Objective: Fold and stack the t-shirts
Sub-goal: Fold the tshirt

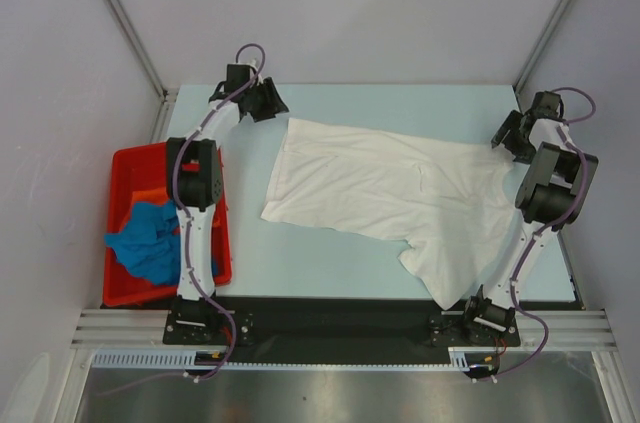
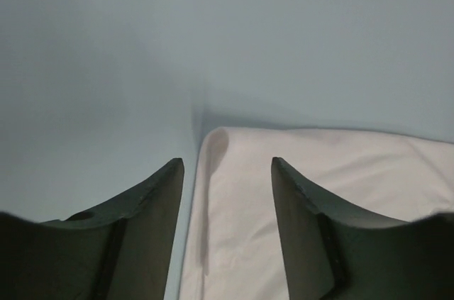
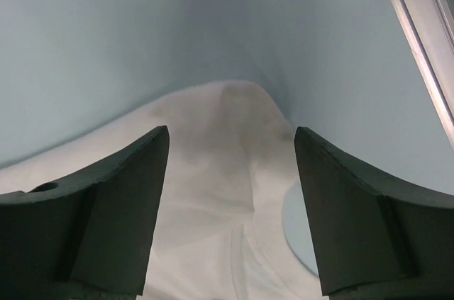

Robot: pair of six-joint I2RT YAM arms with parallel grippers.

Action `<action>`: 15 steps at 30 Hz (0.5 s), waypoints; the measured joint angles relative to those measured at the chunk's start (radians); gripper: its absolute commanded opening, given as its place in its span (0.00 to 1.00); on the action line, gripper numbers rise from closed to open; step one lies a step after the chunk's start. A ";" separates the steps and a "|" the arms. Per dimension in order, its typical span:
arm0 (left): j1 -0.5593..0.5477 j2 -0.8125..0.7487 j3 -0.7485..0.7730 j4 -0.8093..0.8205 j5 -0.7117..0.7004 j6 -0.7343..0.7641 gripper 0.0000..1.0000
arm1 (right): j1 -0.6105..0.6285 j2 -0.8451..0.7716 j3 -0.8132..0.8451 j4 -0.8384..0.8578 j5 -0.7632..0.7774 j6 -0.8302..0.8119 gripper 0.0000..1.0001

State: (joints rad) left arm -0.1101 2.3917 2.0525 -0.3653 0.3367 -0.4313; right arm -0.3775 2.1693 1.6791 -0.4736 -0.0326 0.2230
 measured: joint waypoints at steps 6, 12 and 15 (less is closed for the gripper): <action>0.004 0.059 0.000 0.031 0.015 0.006 0.47 | -0.024 0.056 0.051 0.000 -0.078 -0.056 0.70; -0.006 0.073 -0.001 0.040 0.015 0.016 0.57 | -0.034 0.064 0.072 -0.004 -0.120 -0.093 0.71; -0.016 0.074 -0.003 0.042 0.016 0.027 0.56 | -0.037 0.081 0.098 -0.016 -0.134 -0.104 0.71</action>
State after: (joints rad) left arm -0.1261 2.4653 2.0499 -0.3233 0.3523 -0.4046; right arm -0.4149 2.2501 1.7775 -0.4896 -0.1665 0.1188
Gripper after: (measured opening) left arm 0.571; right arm 0.707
